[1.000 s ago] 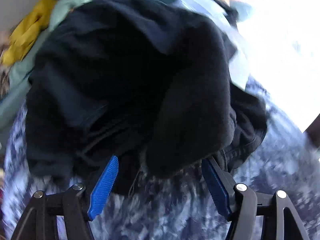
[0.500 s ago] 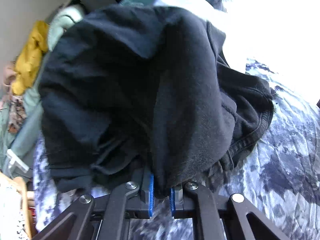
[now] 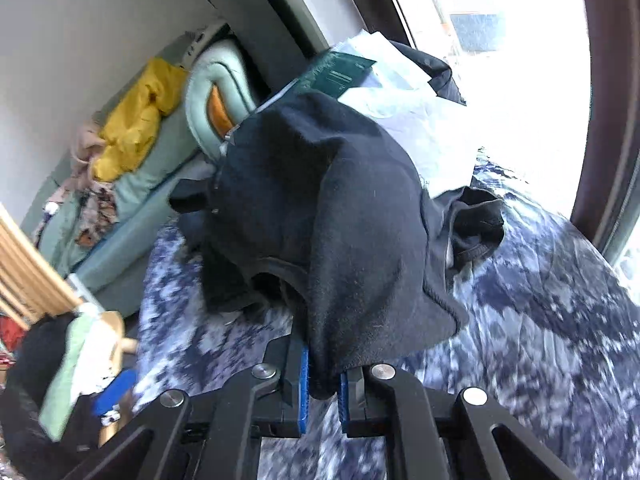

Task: Fold clothes

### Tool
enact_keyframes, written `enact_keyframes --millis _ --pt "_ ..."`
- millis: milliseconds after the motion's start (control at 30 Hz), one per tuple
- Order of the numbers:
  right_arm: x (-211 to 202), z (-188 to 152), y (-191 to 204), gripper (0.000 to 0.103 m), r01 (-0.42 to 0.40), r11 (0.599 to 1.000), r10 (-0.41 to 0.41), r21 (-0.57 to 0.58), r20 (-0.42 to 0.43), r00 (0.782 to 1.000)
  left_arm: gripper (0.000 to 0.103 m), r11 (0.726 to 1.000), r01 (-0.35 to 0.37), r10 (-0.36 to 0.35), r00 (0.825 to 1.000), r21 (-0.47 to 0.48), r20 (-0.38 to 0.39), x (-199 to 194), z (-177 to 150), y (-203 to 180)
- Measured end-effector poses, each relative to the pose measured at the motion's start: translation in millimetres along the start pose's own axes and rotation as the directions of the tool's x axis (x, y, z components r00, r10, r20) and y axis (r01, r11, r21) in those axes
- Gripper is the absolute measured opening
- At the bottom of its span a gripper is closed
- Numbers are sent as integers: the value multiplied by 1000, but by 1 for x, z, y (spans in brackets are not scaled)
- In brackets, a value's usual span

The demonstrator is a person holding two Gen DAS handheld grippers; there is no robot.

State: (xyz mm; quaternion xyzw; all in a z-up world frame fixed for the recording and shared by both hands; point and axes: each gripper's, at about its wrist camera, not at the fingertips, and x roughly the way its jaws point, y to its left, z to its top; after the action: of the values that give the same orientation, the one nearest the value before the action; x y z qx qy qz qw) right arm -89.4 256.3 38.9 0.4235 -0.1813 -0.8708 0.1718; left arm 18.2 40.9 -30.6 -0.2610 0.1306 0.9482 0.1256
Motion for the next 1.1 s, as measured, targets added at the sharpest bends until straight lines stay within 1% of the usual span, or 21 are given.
enact_keyframes --millis 33,67,100,167,233,300,433,500,567,633,700,733,800,833,867,900,933,967,1000,1033,1100 --pt "-7 0 1 8 -16 1000 16 3 1 1000 103 996 -29 25 999 87 47 -4 -2 -16" --pt "-16 -1 1 8 -33 999 33 7 2 999 103 986 -65 54 996 154 76 -3 -6 -30" --pt "-26 -1 -2 8 -47 999 47 7 4 999 103 970 -103 81 991 220 107 -1 -10 -43" --pt "-35 4 9 8 -68 998 68 -4 13 998 103 921 -182 128 977 344 173 2 -18 -70" --pt "-46 6 18 8 -82 996 83 -22 25 996 103 860 -265 173 955 437 239 9 -25 -94" --pt "-53 6 30 8 -84 995 86 -56 26 996 103 831 -299 185 944 469 273 19 -25 -103" --pt "-58 2 46 8 -42 991 46 -130 27 999 100 809 -416 287 896 416 338 35 -13 -98" --pt "-57 1 47 8 -32 989 35 -146 21 999 99 799 -447 313 881 403 355 40 -8 -94" --pt "-55 1 43 8 -32 989 35 -142 15 999 99 797 -448 323 883 406 341 49 -1 -86" --pt "-53 0 39 8 -31 990 33 -135 12 999 95 788 -461 347 880 408 324 61 6 -78" --pt "-52 -1 36 8 -31 991 32 -130 9 999 80 790 -448 344 889 418 301 71 12 -73" --pt "-52 -2 34 8 -32 991 33 -128 8 999 75 783 -444 345 893 436 289 77 14 -72" --pt "-52 -3 32 8 -32 992 33 -124 5 999 56 778 -425 351 905 462 242 91 20 -69" --pt "-52 -3 32 8 -34 992 34 -123 3 999 52 776 -415 353 910 474 218 98 22 -67" --pt "-52 -4 32 8 -31 992 32 -123 5 999 43 794 -393 349 920 465 181 103 26 -64" --pt "-52 -5 32 8 -31 991 31 -128 1 1000 32 811 -370 343 928 454 144 108 30 -60" --pt "-52 -5 32 8 -29 991 29 -132 -2 1000 25 831 -349 337 935 433 108 112 35 -55" --pt "-51 -6 31 8 -22 991 21 -133 -3 1000 10 842 -336 334 939 423 81 115 38 -50" --pt "-50 -7 30 8 -13 991 11 -134 -13 1000 9 847 -329 332 941 418 67 116 39 -48" --pt "-48 -8 29 8 -4 991 0 -135 -23 1000 9 860 -305 315 948 410 44 115 41 -44" --pt "-46 -10 26 8 12 991 -17 -130 -41 999 9 870 -280 299 954 406 18 111 43 -38"
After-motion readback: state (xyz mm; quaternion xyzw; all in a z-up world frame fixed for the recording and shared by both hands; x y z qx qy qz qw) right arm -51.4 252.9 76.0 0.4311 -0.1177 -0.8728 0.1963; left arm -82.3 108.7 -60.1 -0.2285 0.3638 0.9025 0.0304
